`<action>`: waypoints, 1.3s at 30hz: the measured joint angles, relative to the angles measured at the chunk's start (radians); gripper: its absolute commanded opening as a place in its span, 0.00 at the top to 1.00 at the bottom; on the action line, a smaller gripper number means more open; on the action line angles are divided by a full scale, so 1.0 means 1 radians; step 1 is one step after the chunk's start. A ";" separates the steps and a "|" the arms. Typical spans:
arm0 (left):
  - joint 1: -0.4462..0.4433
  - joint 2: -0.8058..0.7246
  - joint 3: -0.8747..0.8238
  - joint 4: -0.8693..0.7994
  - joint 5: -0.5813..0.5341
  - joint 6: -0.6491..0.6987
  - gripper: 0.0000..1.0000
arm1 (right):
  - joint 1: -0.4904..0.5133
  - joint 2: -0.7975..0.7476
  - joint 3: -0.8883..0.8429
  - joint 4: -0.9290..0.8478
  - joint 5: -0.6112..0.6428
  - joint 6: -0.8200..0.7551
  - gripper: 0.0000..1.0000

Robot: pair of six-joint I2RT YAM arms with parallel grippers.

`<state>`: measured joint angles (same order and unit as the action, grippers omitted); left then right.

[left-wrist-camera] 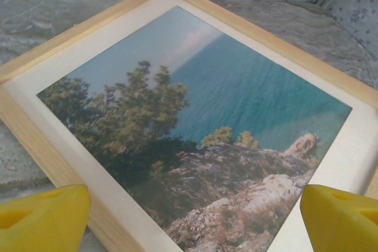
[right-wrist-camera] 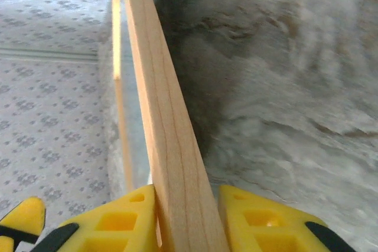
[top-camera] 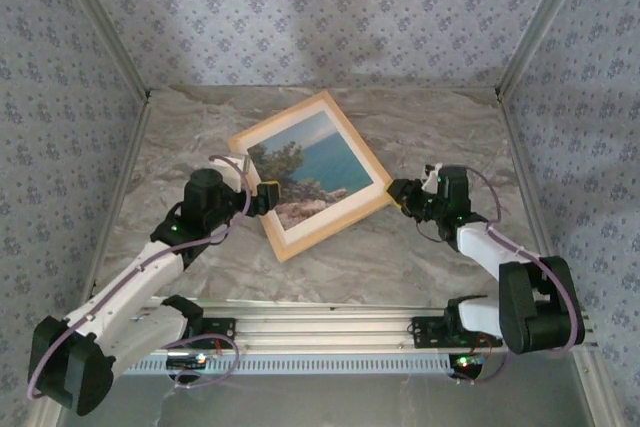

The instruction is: Put the photo into the frame

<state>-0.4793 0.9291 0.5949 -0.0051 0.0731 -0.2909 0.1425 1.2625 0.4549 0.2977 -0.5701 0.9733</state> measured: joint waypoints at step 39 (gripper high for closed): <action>0.177 0.542 0.117 -0.089 0.058 -0.340 0.11 | 0.166 0.360 0.475 -0.503 0.346 -0.669 0.23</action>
<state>-0.3023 1.4708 0.7124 -0.0937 0.1314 -0.6304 0.3084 1.6226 0.9298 -0.2050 -0.2237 0.3038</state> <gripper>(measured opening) 0.888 0.765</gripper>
